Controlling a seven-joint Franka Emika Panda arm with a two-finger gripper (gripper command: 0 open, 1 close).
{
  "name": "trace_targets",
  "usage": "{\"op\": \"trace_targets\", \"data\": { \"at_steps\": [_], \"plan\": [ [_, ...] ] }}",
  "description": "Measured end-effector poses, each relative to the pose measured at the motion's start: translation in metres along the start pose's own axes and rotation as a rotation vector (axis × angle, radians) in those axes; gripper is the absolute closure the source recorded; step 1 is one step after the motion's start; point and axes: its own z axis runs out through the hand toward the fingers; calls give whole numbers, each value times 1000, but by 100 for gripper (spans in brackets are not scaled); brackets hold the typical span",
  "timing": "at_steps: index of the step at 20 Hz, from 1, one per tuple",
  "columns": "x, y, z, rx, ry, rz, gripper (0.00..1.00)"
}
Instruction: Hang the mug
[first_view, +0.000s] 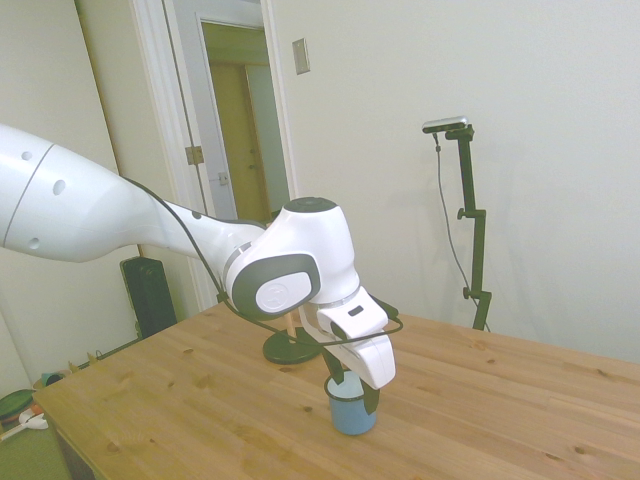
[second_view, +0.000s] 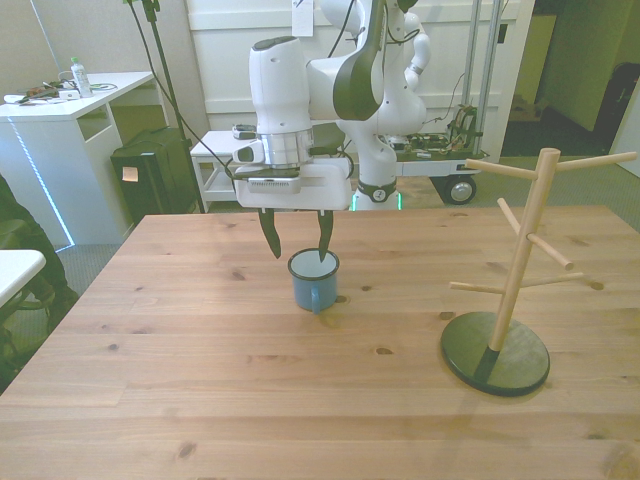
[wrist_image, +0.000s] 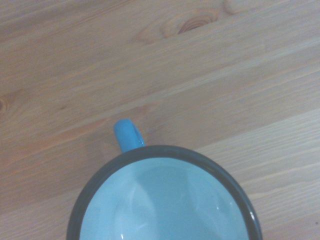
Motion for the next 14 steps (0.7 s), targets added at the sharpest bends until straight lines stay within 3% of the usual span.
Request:
{"op": "trace_targets", "data": {
  "at_steps": [14],
  "plan": [
    [-2,1,20,-18,-9,2,100]
  ]
}}
